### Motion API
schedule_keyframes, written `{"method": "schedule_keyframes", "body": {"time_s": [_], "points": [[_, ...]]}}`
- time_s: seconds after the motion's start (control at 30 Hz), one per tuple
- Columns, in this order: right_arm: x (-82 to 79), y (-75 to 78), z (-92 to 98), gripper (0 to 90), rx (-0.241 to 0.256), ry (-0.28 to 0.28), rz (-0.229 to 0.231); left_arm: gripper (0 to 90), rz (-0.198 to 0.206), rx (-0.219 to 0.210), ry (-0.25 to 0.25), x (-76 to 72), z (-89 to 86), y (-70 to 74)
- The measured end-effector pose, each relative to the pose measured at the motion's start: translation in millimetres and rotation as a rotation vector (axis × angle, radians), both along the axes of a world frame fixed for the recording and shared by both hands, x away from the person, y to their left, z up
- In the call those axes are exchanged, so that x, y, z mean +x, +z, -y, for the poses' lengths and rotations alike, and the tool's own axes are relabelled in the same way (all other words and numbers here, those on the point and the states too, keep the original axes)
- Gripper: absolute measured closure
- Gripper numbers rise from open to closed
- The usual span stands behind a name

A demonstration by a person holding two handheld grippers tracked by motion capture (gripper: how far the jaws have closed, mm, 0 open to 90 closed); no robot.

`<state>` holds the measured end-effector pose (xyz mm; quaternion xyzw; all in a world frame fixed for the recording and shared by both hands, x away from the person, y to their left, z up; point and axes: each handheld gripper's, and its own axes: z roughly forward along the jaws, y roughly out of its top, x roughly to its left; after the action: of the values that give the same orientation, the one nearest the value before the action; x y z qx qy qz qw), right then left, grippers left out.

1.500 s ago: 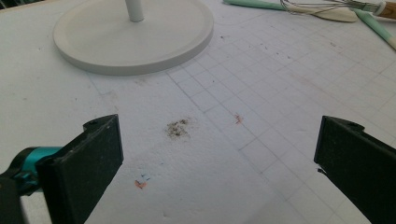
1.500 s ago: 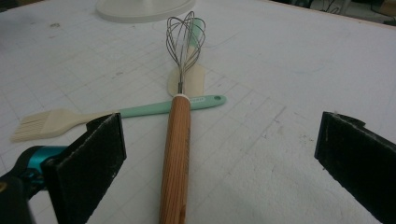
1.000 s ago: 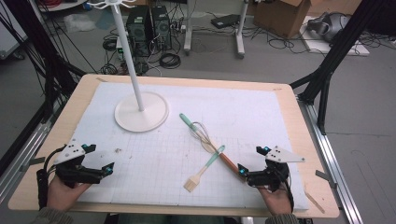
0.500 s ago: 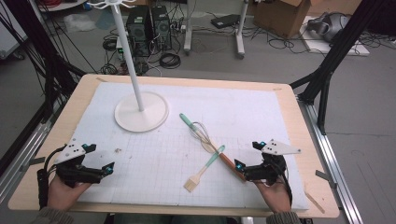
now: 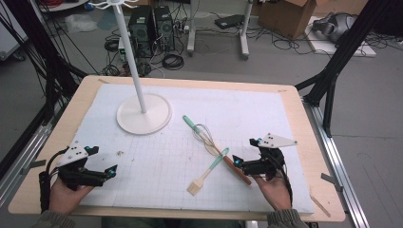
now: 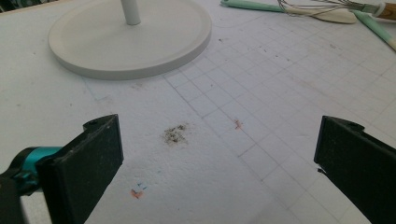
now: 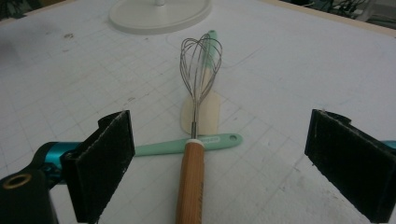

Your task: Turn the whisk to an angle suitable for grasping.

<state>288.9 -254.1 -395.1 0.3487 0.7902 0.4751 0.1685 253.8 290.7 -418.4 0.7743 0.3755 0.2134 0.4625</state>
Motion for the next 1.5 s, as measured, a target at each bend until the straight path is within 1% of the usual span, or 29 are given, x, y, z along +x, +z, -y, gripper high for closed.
{"method": "schedule_keyframes", "body": {"time_s": [0.07,0.1,0.17,0.2,0.23,0.27,0.4,0.43,0.53,0.57,0.63,0.7,0.77,0.8,0.83,0.9,0.93,1.0,1.1,1.17,1.3,1.43,1.5], "points": [[2.3,-0.6,-4.8,6.9,-0.014,0.014,-0.009,1.7,0.002,0.001,0.001,-0.2,0.0,0.5],[3.0,-1.2,-7.2,8.0,-0.023,0.017,-0.021,1.7,0.003,0.001,-0.002,0.1,0.3,0.5],[5.0,-2.8,-10.3,21.0,-0.036,0.043,-0.023,1.7,0.002,0.001,-0.003,0.5,1.3,0.1],[5.3,-3.5,-12.1,20.8,-0.05,0.053,-0.03,1.7,0.001,0.006,-0.007,1.0,1.8,0.0],[5.3,-3.5,-12.1,20.8,-0.05,0.053,-0.03,1.7,0.001,0.006,-0.007,1.0,1.8,0.0],[5.9,-5.7,-15.3,20.4,-0.075,0.048,-0.033,1.7,0.002,0.003,-0.009,1.4,2.3,0.0],[6.9,-10.5,-17.7,23.9,-0.091,0.057,-0.058,1.7,0.002,0.005,-0.01,1.5,2.4,0.1],[6.9,-10.5,-17.7,23.9,-0.091,0.057,-0.058,1.7,0.002,0.005,-0.01,1.5,2.4,0.1],[7.7,-14.1,-19.3,28.0,-0.107,0.06,-0.071,1.7,0.005,0.005,-0.009,1.0,2.6,0.2],[7.7,-14.1,-19.3,28.0,-0.107,0.06,-0.071,1.7,0.004,0.004,-0.007,0.9,2.5,0.3],[8.6,-16.0,-19.9,32.0,-0.123,0.068,-0.082,1.7,0.004,0.004,-0.008,1.0,2.2,0.2],[8.6,-16.8,-20.3,33.1,-0.128,0.066,-0.089,1.7,0.004,0.003,-0.008,1.0,2.2,0.1],[9.7,-20.3,-20.2,35.6,-0.137,0.063,-0.11,1.7,0.004,0.004,-0.008,1.0,2.3,0.0],[9.7,-20.3,-20.2,35.6,-0.137,0.063,-0.11,1.7,0.004,0.004,-0.007,0.8,2.5,-0.1],[10.2,-21.9,-21.1,38.0,-0.155,0.06,-0.12,1.7,0.004,0.005,-0.007,0.8,2.5,-0.1],[10.3,-23.1,-21.7,40.7,-0.157,0.063,-0.126,1.7,0.004,0.006,-0.007,0.8,2.2,0.0],[10.3,-23.1,-21.7,40.7,-0.157,0.063,-0.126,1.7,0.004,0.006,-0.007,0.8,2.2,0.0],[11.1,-26.8,-23.0,44.6,-0.179,0.06,-0.145,1.7,0.003,0.004,-0.006,0.8,2.4,-0.2],[11.6,-29.0,-23.7,46.6,-0.192,0.061,-0.155,1.7,0.004,0.005,-0.007,0.9,2.4,-0.2],[11.5,-31.2,-25.5,50.0,-0.205,0.056,-0.174,1.7,0.002,0.005,-0.009,1.0,2.6,-0.2],[11.7,-33.4,-27.3,53.4,-0.216,0.062,-0.182,1.7,0.0,0.007,-0.01,1.2,2.6,-0.2],[11.9,-35.8,-29.8,57.6,-0.24,0.063,-0.198,1.7,0.0,0.008,-0.011,1.3,2.9,-0.2],[12.1,-36.6,-30.6,59.3,-0.253,0.063,-0.198,1.7,-0.001,0.006,-0.01,1.6,3.2,-0.5]]}}
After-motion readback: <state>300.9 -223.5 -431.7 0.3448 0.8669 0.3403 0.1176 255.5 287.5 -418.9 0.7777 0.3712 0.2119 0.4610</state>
